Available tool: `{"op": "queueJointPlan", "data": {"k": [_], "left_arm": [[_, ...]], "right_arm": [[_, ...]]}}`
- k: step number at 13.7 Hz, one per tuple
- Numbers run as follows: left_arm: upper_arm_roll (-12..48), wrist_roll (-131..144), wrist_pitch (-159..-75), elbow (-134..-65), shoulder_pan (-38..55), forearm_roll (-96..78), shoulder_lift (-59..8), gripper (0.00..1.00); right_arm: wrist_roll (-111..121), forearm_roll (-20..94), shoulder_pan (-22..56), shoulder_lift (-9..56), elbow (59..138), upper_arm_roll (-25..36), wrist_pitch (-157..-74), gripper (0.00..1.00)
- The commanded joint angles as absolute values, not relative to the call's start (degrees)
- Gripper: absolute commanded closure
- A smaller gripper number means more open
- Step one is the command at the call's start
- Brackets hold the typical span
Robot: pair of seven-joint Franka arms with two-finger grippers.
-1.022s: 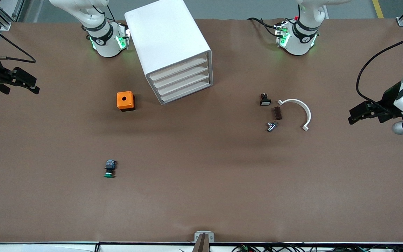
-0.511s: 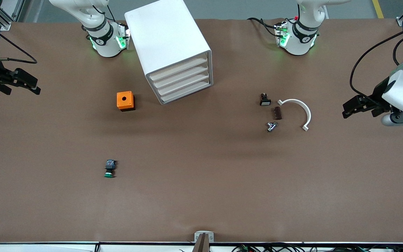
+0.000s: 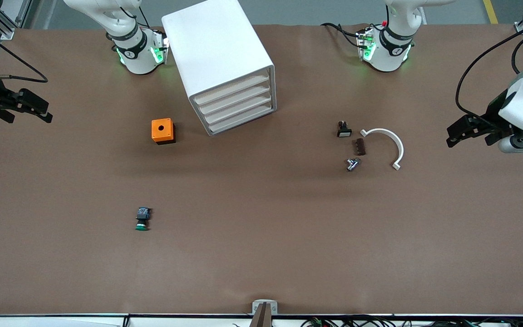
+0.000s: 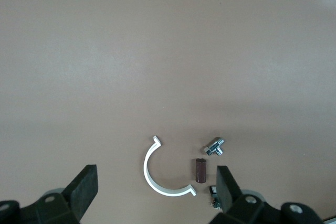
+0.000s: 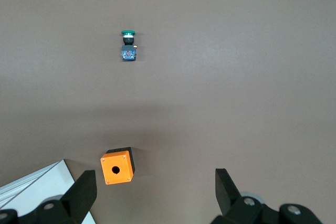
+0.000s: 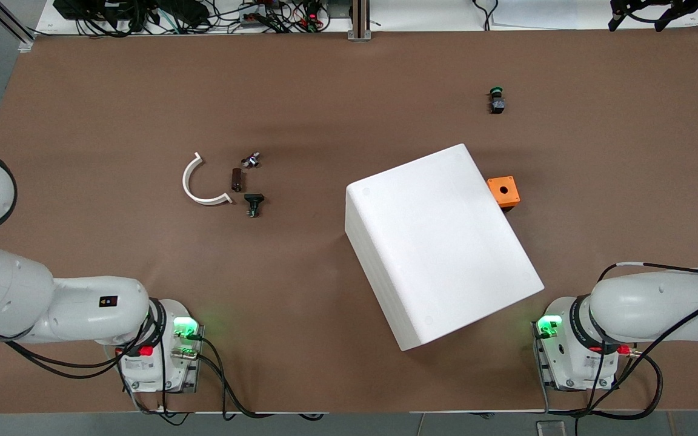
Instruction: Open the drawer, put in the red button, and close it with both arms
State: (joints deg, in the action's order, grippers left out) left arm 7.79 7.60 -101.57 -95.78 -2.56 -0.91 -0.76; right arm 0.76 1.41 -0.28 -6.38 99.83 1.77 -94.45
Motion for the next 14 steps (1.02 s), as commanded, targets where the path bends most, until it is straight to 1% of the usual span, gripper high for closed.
{"op": "queueJointPlan", "data": {"k": [1, 9, 11, 13, 14], "left_arm": [[7.91, 6.24, -102.74, -97.12, -3.16, -1.05, 0.62, 0.01], [7.91, 6.42, -101.96, -95.98, -4.31, -0.97, 1.76, 0.01], [7.91, 6.59, -100.38, -93.79, -4.31, -0.79, 1.76, 0.01], [8.00, 6.86, -96.87, -92.73, -4.22, -0.70, 1.85, 0.01], [8.00, 6.68, -96.51, -92.38, -4.31, -0.70, 1.85, 0.01]], "right_arm": [[1.32, 1.32, -0.53, -8.17, 101.51, 1.67, -95.01, 0.00], [1.49, 0.35, -0.44, -8.44, 101.60, 1.67, -95.80, 0.00], [1.49, 0.35, -0.44, -8.44, 101.60, 1.58, -95.89, 0.00], [1.49, 0.44, -0.44, -8.52, 101.60, 1.67, -96.06, 0.00], [1.49, 0.44, -0.44, -8.61, 101.60, 1.67, -96.33, 0.00]]}}
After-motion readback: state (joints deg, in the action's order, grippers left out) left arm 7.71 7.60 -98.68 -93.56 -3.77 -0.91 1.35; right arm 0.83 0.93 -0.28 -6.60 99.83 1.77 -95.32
